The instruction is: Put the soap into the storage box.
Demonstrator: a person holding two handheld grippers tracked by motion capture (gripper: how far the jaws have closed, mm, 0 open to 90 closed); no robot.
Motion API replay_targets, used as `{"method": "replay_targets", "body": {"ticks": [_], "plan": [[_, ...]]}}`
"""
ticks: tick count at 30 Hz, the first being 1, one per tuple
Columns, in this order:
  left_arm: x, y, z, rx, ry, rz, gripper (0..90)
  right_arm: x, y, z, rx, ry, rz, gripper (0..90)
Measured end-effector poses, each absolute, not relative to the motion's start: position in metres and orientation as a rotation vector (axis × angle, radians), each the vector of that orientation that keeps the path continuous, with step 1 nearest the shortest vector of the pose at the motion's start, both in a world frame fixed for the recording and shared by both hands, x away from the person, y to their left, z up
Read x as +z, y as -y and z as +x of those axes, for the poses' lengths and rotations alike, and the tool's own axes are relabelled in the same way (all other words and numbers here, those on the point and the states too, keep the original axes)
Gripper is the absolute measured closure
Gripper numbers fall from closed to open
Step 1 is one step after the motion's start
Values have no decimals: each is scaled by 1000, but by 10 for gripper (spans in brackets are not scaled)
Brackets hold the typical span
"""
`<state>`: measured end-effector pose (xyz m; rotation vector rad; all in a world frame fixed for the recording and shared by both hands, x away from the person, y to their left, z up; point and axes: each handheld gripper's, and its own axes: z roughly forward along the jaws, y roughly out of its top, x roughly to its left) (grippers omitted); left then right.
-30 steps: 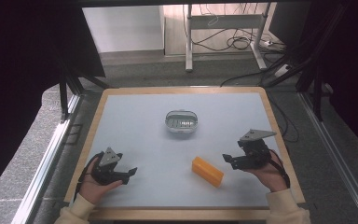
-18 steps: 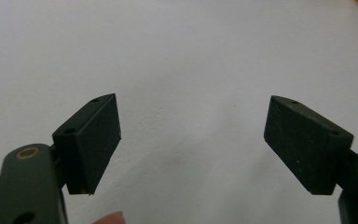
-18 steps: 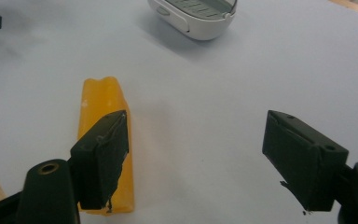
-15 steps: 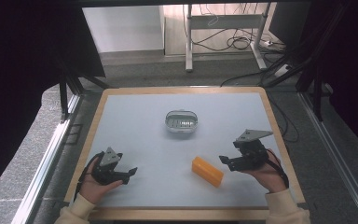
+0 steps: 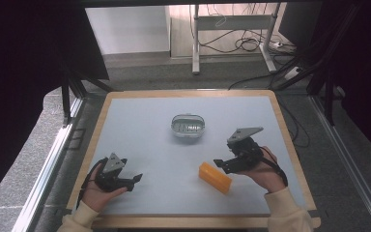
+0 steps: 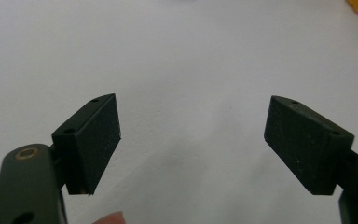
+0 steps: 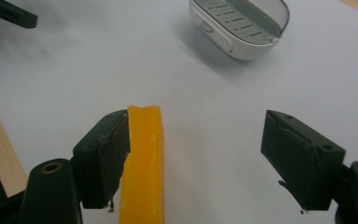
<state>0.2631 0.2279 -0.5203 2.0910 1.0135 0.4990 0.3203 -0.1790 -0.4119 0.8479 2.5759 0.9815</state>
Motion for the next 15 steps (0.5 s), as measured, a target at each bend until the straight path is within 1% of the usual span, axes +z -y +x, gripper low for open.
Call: {"method": "replay_targets", "body": {"ticks": [7, 15], "plan": [[-521, -226, 263, 496, -1006, 2099, 185, -421, 163, 328, 921, -2676, 857, 240], [-521, -224, 262, 500, -1002, 2103, 183, -431, 149, 327, 847, -2718, 832, 241]]}}
